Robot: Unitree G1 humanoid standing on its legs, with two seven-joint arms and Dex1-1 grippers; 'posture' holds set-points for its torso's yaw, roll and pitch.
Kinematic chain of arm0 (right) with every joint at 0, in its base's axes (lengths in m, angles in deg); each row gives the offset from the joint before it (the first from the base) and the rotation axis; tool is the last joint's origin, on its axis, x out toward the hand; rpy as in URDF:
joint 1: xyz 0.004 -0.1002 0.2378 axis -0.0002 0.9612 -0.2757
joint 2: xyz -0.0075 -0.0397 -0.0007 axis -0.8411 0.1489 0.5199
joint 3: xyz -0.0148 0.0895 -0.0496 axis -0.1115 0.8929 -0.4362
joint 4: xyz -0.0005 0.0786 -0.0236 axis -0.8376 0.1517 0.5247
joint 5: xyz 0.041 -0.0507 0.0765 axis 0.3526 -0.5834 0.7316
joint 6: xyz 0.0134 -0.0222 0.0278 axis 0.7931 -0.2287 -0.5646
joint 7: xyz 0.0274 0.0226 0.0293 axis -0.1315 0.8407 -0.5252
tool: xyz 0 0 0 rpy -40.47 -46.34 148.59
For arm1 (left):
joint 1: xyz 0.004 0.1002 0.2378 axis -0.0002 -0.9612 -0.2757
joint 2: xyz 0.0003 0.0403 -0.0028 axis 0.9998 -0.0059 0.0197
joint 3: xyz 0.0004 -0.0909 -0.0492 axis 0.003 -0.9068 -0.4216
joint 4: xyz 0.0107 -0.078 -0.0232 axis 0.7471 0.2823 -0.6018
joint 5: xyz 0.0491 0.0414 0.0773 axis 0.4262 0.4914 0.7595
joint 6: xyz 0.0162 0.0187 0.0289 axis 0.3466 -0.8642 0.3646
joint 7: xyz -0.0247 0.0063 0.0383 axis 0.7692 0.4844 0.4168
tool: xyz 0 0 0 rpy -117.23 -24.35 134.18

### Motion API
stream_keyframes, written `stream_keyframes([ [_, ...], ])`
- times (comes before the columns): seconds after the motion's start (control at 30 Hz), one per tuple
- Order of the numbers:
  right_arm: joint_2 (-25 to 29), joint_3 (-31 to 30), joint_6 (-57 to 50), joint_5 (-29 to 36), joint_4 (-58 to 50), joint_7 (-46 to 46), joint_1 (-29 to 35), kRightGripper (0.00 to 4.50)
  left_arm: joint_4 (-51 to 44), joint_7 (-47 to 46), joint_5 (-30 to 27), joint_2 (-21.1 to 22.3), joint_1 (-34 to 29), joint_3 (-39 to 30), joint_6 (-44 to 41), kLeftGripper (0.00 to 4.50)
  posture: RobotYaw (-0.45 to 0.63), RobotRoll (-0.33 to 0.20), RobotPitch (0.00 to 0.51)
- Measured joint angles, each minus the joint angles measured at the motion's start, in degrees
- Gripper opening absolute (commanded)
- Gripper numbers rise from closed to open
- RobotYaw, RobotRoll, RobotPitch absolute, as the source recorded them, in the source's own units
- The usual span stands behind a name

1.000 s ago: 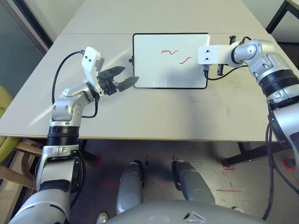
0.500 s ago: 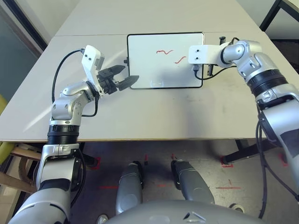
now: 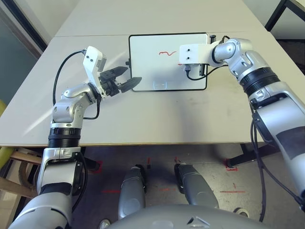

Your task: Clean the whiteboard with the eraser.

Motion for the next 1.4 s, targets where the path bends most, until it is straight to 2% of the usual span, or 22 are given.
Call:
stream_keyframes([
  [0.43, -0.95, -0.88, 0.37, -0.48, -0.71, -0.47, 0.03, 0.3, 0.0, 0.0, 0.0, 0.01, 0.0, 0.0, 0.0, 4.5, -0.15, 0.0, 0.152],
  [1.13, 8.83, -0.84, 0.81, -0.54, -5.35, -3.75, 4.17, 0.3, 0.0, 0.07, 0.0, 0.0, 0.01, 0.03, 0.0, 4.5, -0.17, 0.0, 0.156],
  [1.4, 8.49, -0.66, -1.15, -0.53, -6.34, -4.02, 4.59, 0.3, 0.0, 0.24, 0.0, 0.0, 0.01, 0.03, 0.0, 4.5, -0.16, 0.0, 0.158],
])
